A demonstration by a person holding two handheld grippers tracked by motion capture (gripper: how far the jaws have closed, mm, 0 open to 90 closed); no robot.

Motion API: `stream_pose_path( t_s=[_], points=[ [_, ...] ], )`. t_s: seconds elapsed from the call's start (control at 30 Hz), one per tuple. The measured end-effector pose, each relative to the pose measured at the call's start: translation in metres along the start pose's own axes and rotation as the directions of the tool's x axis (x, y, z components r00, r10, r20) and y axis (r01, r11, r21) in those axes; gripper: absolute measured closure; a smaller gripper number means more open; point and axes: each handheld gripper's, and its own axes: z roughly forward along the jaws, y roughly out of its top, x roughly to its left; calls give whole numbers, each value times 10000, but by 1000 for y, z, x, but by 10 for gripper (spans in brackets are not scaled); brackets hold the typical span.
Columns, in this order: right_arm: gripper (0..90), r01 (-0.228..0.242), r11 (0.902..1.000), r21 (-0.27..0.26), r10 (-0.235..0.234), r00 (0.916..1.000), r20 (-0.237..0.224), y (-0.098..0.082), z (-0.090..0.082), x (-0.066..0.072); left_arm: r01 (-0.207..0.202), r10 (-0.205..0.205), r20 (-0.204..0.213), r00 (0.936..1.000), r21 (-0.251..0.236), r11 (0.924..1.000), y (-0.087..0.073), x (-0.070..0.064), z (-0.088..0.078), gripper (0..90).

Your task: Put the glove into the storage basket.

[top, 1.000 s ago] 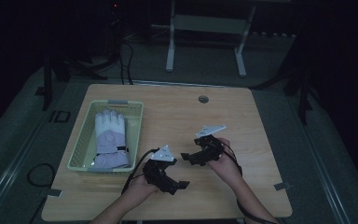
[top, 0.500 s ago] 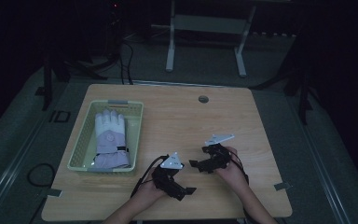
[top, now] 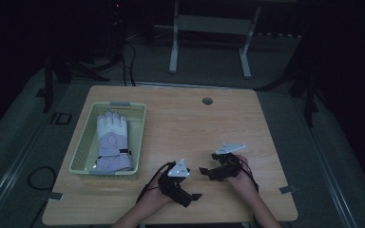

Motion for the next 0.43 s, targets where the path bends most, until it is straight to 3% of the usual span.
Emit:
stream_pose_path(
  t_s=[0.1,0.43],
  points=[
    [143,-58,9999,-104,59,10000,46,-3,-2,-2,142,-142,38,9999,-32,9999,-2,2,1,21],
    [142,-84,9999,-68,85,9999,137,-5,-1,-4,84,-84,-6,10000,90,9999,-6,4,4,21]
  ],
)
